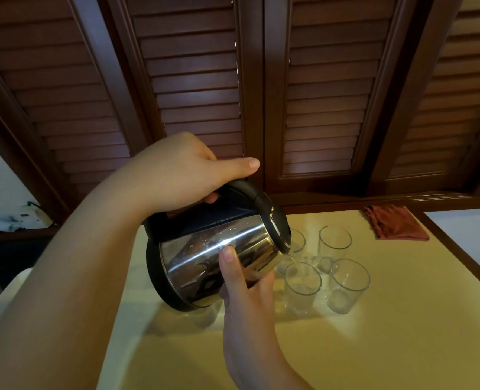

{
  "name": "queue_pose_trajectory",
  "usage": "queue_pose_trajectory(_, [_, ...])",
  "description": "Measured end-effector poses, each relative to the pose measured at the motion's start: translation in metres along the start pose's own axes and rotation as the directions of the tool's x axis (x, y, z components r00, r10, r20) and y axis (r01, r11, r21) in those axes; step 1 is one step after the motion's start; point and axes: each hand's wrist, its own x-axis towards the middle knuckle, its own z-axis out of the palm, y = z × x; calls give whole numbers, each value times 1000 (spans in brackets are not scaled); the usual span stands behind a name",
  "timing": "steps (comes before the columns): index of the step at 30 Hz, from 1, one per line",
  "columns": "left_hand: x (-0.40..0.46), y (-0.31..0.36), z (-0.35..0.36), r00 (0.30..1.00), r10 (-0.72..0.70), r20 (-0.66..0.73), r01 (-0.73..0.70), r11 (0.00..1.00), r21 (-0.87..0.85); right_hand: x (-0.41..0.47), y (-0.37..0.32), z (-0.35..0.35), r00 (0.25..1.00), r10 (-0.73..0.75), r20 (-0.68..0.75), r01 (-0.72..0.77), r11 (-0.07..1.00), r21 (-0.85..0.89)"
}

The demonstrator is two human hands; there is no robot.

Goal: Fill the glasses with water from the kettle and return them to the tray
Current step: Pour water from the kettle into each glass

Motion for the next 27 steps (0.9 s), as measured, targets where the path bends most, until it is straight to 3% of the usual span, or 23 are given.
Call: queue_pose_trajectory(27, [-1,10,2,1000,-19,-17,19,999,42,0,-4,-6,999,48,24,-47,999,-22])
